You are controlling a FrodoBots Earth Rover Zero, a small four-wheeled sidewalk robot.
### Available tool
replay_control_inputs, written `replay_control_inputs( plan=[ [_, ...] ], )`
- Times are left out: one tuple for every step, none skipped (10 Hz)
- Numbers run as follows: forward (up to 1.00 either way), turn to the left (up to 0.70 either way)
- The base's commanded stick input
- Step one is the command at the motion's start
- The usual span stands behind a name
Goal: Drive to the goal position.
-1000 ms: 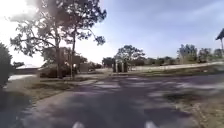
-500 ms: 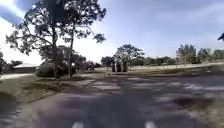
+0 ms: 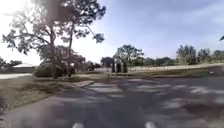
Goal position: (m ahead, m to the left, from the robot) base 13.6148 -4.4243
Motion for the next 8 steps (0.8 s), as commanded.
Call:
replay_control_inputs(
  plan=[
    [0.7, -0.01],
    [0.7, -0.01],
    [0.7, -0.01],
    [0.77, -0.01],
    [0.85, -0.01],
    [0.85, -0.01],
    [0.85, -0.01],
    [0.89, -0.01]
  ],
)
